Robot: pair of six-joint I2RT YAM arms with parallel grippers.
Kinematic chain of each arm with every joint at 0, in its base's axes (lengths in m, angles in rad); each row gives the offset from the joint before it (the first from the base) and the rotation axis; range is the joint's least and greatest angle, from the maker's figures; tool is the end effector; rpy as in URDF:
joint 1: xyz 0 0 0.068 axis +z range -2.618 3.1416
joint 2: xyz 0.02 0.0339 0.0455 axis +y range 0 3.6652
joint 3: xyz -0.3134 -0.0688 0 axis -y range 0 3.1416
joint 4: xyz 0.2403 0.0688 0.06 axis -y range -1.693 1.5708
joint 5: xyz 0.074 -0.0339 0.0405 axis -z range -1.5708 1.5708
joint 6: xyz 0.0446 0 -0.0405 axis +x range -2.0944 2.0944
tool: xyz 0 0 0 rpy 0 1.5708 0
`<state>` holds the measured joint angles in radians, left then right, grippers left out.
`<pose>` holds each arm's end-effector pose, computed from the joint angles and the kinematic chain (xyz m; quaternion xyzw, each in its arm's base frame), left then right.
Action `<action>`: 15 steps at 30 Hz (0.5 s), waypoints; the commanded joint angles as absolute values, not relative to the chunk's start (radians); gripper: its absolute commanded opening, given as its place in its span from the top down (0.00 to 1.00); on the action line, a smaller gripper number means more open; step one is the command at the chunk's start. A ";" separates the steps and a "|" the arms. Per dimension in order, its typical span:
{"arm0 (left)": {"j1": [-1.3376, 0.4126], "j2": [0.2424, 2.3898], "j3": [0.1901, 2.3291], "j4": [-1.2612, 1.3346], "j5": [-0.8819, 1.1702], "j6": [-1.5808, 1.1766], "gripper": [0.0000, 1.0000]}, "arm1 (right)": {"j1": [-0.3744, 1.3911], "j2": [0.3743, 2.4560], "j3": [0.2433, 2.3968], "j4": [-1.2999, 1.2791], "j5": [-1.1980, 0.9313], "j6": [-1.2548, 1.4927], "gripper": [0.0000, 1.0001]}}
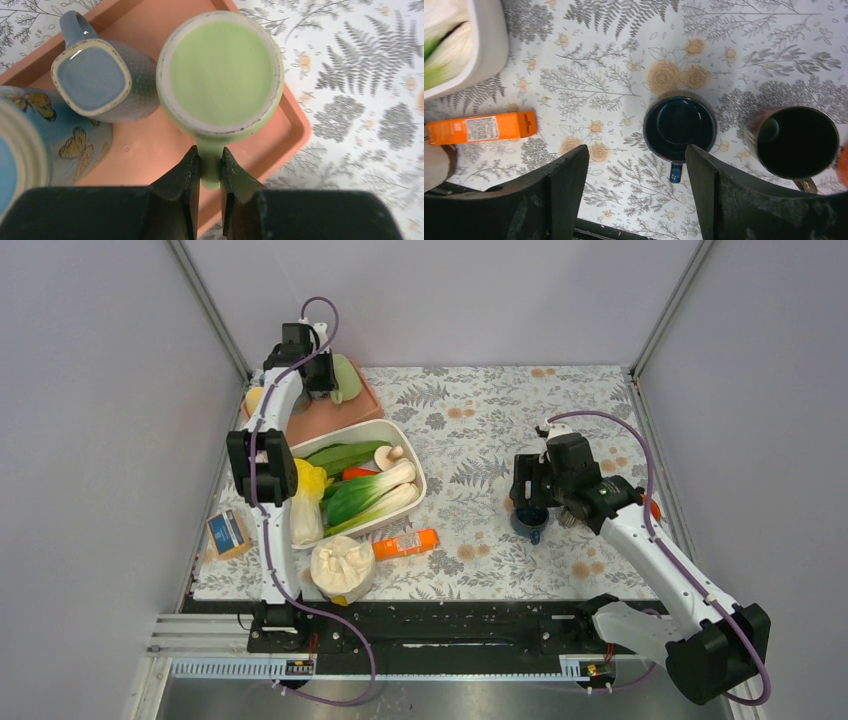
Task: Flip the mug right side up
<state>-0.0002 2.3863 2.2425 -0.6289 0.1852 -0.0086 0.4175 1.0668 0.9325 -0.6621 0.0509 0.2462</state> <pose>0.5790 -0.0083 0.2710 0.0321 0.9176 -0.0869 0.3865 0.1817 0.0781 0.3305 -0.0696 0.9231 0.1007 0.3646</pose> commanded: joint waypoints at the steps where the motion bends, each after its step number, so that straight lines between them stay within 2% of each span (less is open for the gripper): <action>1: 0.000 2.213 2.320 -0.606 0.359 -0.100 1.00 | 0.442 1.047 0.942 -0.561 -0.062 0.268 0.18; 4: 0.000 2.159 2.272 -0.607 0.440 -0.152 1.00 | 0.465 1.054 0.944 -0.511 -0.099 0.280 0.12; 7: 0.000 2.104 2.259 -0.627 0.495 -0.187 1.00 | 0.487 1.058 0.965 -0.463 -0.128 0.294 0.01; 10: 0.000 2.054 2.277 -0.681 0.554 -0.197 1.00 | 0.507 1.057 1.002 -0.430 -0.150 0.310 0.01; 15: -0.021 1.908 2.153 -0.685 0.683 -0.215 1.00 | 0.530 1.046 0.991 -0.213 -0.222 0.415 0.01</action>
